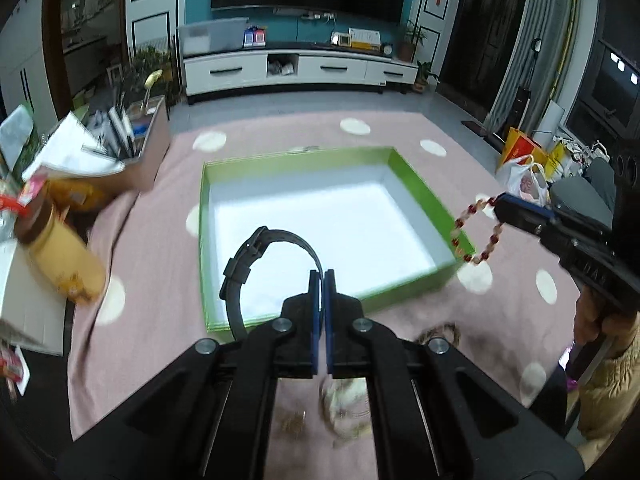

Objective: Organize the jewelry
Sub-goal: 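Lift the black watch with the left tool while the right tool carries the red bracelet to the green box, then lower both items into the green box and open both tools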

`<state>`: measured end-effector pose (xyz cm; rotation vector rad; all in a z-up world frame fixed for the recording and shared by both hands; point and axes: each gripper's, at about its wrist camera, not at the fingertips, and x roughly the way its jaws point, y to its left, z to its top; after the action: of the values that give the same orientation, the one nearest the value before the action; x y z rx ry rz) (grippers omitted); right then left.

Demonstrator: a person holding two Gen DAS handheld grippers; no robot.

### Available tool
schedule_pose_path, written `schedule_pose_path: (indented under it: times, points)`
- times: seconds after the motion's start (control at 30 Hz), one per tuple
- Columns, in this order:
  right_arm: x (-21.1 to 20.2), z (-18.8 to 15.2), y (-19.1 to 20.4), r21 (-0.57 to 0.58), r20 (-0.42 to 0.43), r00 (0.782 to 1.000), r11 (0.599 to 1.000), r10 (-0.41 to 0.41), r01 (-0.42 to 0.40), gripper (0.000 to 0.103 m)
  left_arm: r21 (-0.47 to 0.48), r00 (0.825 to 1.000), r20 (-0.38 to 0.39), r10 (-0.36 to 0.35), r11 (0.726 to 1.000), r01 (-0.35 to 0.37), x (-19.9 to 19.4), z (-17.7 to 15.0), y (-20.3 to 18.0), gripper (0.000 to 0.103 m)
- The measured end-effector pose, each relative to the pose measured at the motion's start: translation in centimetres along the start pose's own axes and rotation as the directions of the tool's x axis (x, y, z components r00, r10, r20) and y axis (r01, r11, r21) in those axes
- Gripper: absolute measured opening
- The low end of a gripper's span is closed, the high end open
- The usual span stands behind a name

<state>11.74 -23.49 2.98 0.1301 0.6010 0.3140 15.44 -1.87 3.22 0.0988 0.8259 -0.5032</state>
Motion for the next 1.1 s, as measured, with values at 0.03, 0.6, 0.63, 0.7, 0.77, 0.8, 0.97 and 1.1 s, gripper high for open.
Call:
schedule_pose_path:
  times: [0.03, 0.6, 0.63, 0.7, 0.77, 0.8, 0.97, 1.1]
  points:
    - [0.7, 0.3, -0.2, 0.004, -0.003, 1.000, 1.000, 0.000, 0.000, 0.007, -0.003, 1.000, 0.001, 0.001, 1.000, -0.001, 0.6, 0.6, -0.2, 0.001]
    - [7.0, -0.5, -3.9, 0.097, -0.111, 0.993, 0.994, -0.047, 0.058, 0.035, -0.122, 0.997, -0.059, 0.047, 0.991, -0.054, 8.0, 3.2, 2.0, 0.044]
    - [6.5, -0.5, -4.1, 0.104, -0.105, 0.993, 0.993, -0.046, 0.057, 0.036, -0.125, 0.997, -0.055, 0.050, 0.991, -0.056, 7.8, 3.0, 2.1, 0.049]
    - [5.3, -0.7, -4.4, 0.112, -0.091, 0.994, 0.992, -0.052, 0.062, 0.041, -0.132, 0.998, -0.041, 0.057, 0.989, -0.062, 7.0, 2.6, 2.4, 0.059]
    - [4.3, -1.0, -4.6, 0.120, -0.084, 0.995, 0.991, -0.053, 0.063, 0.042, -0.137, 0.997, -0.031, 0.066, 0.988, -0.069, 6.3, 2.2, 2.5, 0.065]
    - [3.7, -1.2, -4.7, 0.123, -0.080, 0.995, 0.990, -0.054, 0.063, 0.042, -0.141, 0.997, -0.027, 0.066, 0.988, -0.070, 5.7, 1.8, 2.7, 0.067]
    - [1.2, -2.8, -4.9, 0.141, -0.084, 0.995, 0.988, -0.058, 0.070, 0.042, -0.172, 0.996, -0.019, 0.085, 0.981, -0.087, 3.6, -0.5, 3.6, 0.069]
    - [-0.6, -4.3, -4.8, 0.153, -0.092, 0.994, 0.986, -0.060, 0.074, 0.042, -0.210, 0.995, -0.011, 0.100, 0.972, -0.100, 1.4, -3.1, 4.2, 0.069]
